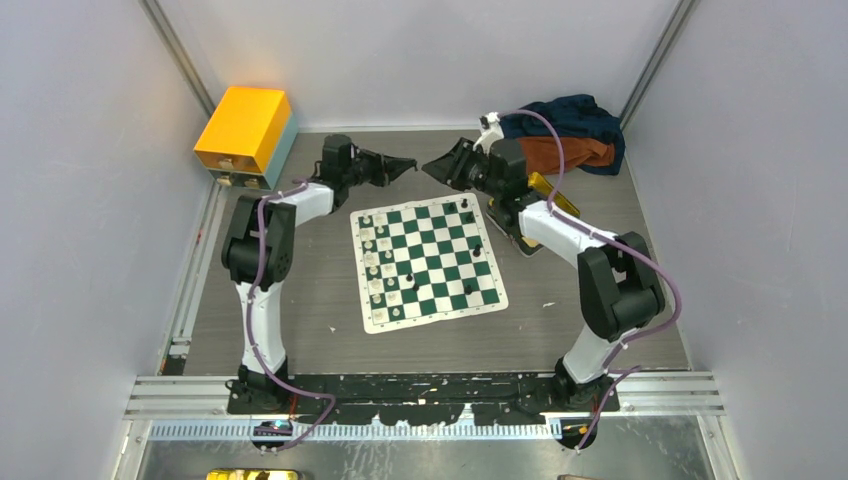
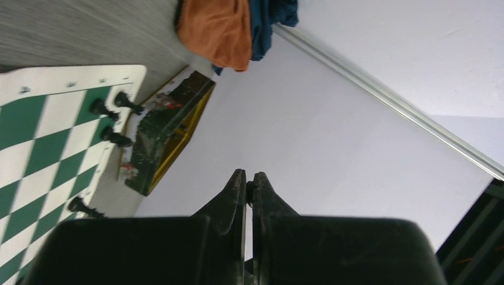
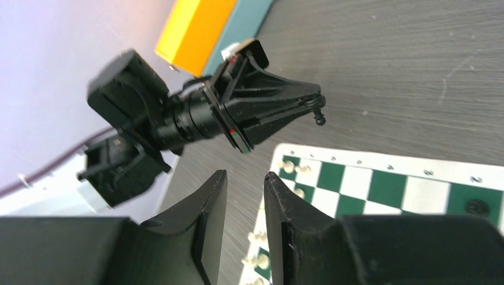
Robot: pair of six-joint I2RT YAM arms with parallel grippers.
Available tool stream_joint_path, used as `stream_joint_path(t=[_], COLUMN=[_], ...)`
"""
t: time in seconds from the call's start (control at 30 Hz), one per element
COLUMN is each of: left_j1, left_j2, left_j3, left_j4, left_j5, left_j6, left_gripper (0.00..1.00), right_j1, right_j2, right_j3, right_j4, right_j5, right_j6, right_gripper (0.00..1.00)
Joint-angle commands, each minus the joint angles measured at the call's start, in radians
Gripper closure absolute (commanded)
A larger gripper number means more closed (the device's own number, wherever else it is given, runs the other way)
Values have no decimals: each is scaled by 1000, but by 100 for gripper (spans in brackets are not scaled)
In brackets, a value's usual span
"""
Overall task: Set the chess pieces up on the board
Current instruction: Place the chess piece on the chessboard.
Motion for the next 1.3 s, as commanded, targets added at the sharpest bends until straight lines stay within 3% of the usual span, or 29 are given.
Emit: stream_joint_path(t=[0.0,0.53,1.27], left_j1=[-33,-76,-111], left_j2=[-71,-99,-43], left_j3=[-9,-96,-37], left_j4=[232,412,465], left_j5=[-78,-184,-203], left_j6=[-160,-348,-416], left_gripper=[100,100,100], right_j1=[-20,-114,-109], right_j2=[35,216,346], right_j3=[-33,-110,-32], right_j4=[369,737,854], right_j5=[33,31,-28], right_j6=[280,633,763], right_gripper=[65,64,64])
